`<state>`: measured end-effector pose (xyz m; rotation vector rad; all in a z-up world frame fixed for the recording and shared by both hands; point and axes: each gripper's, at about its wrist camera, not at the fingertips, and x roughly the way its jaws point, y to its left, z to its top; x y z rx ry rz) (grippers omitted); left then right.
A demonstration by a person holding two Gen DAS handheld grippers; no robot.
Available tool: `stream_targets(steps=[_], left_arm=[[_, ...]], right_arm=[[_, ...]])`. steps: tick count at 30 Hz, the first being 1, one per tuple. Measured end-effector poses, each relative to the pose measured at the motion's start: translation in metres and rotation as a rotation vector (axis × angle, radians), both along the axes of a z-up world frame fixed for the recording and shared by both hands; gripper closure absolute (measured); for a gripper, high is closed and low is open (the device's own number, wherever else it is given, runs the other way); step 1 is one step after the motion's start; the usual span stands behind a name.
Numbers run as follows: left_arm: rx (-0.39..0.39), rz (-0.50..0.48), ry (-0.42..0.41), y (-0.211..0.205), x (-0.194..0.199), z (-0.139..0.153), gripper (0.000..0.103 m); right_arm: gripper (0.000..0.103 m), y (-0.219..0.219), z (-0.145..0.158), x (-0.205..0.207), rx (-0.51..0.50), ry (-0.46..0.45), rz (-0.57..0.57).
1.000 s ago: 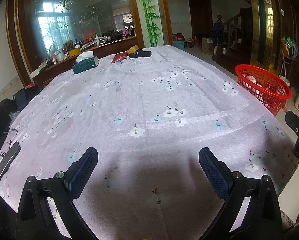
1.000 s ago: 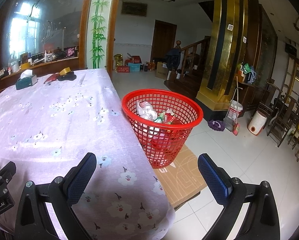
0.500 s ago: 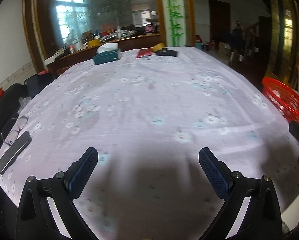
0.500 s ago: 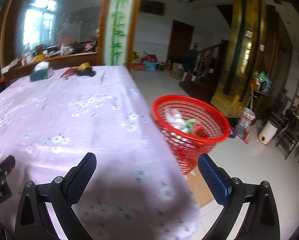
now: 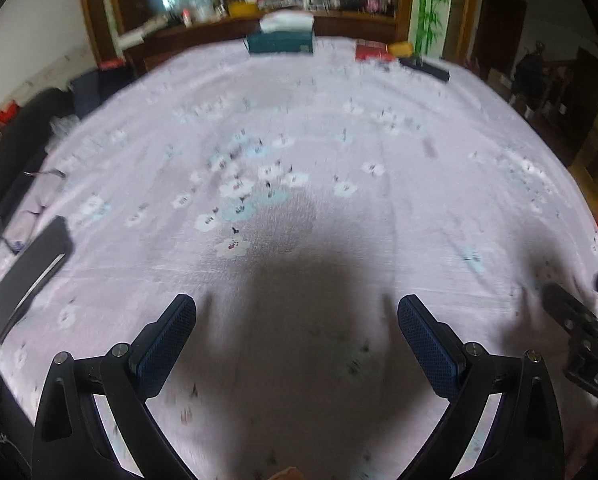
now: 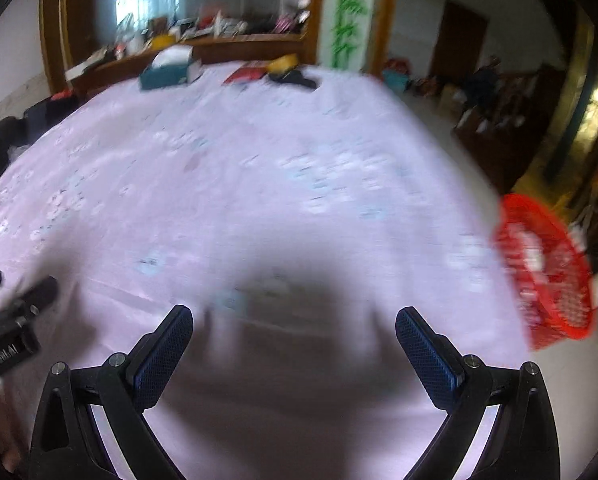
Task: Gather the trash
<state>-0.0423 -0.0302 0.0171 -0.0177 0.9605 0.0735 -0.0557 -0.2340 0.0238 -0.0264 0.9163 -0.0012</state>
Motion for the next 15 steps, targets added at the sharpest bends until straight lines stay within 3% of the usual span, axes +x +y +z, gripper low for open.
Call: stream_targets(steps=[5,15], left_arm=[[0.017,-0.003,0.051,0.016,0.02,-0.007,0.003],[-0.025,0.0,0.066,0.055,0.051,-0.009,0.003]], right_arm=[[0.001,0.025,-0.017,0.041,0.027,0.09,-0.001],[0.001,0.033,-0.022,0.077,0.031,0.11,-0.121]])
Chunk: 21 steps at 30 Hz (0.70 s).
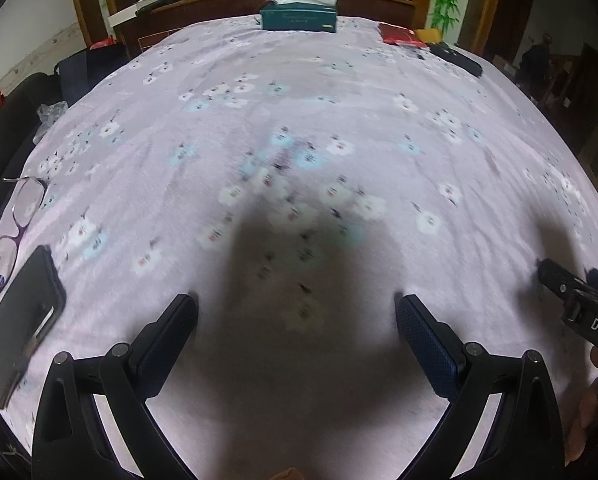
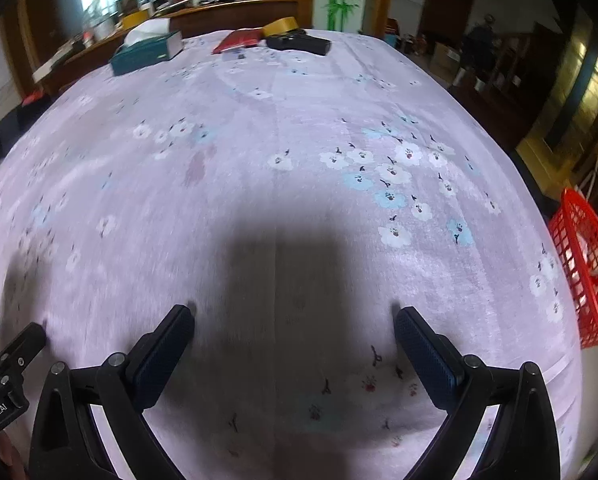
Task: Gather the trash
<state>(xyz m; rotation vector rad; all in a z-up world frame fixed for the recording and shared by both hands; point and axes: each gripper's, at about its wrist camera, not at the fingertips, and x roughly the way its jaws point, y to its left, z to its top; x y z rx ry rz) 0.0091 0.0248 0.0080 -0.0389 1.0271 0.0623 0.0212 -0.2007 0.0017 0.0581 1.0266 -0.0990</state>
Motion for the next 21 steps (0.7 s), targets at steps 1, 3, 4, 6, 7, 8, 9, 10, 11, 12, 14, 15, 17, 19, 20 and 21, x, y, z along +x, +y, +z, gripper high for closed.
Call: stream_targets(steps=[1,3,4,6,7,8,9,10,11,12,14,15,17,19,20,21], left_arm=[[0.0,0.001,-0.003,0.003,0.003,0.0,0.003],[0.0,0.0,-0.005,0.007,0.006,0.0,0.003],[0.0,-0.003,-0.007,0.009,0.008,0.0,0.003],[0.0,-0.004,-0.015,0.011,0.011,-0.002,0.0],[-0.003,-0.003,-0.015,0.012,0.012,-0.002,0.0],[-0.002,-0.003,-0.015,0.012,0.013,-0.002,0.0],[-0.002,-0.003,-0.015,0.012,0.013,-0.002,0.0],[-0.003,-0.003,-0.015,0.011,0.013,-0.002,0.0],[-0.004,-0.003,-0.015,0.011,0.013,-0.002,0.0],[-0.002,-0.003,-0.015,0.011,0.013,-0.002,0.0],[-0.002,-0.003,-0.015,0.011,0.013,-0.002,0.0],[-0.002,-0.002,-0.015,0.011,0.013,-0.002,0.0],[-0.001,0.0,-0.015,0.011,0.013,-0.002,0.0],[-0.001,0.0,-0.015,0.011,0.014,-0.002,0.0],[-0.001,0.0,-0.015,0.011,0.014,-0.002,0.0],[-0.001,0.0,-0.015,0.011,0.014,-0.002,0.0]], right_arm=[[0.001,0.001,0.0,0.0,-0.001,-0.01,-0.016],[0.0,0.003,0.0,0.002,0.0,-0.008,-0.03],[0.0,0.004,0.001,0.003,0.002,-0.008,-0.042],[0.0,0.006,0.001,0.004,-0.003,-0.007,-0.088],[0.0,0.008,0.0,0.005,-0.007,-0.006,-0.114],[0.0,0.01,0.0,0.004,-0.013,-0.005,-0.137],[0.0,0.011,0.0,0.004,-0.014,-0.004,-0.142],[0.0,0.01,0.0,0.003,-0.01,-0.005,-0.138],[0.0,0.01,0.001,0.002,-0.01,-0.005,-0.12],[0.0,0.01,0.0,0.0,-0.012,-0.005,-0.093],[0.0,0.006,0.0,-0.003,0.003,-0.009,-0.018],[0.0,0.006,0.0,-0.004,0.005,-0.009,-0.009],[0.0,0.006,0.0,-0.004,-0.003,-0.008,-0.007],[0.0,0.006,0.0,-0.004,-0.002,-0.008,-0.007],[0.0,0.006,0.0,-0.004,-0.002,-0.008,-0.007],[0.0,0.005,0.0,-0.004,-0.001,-0.008,-0.007]])
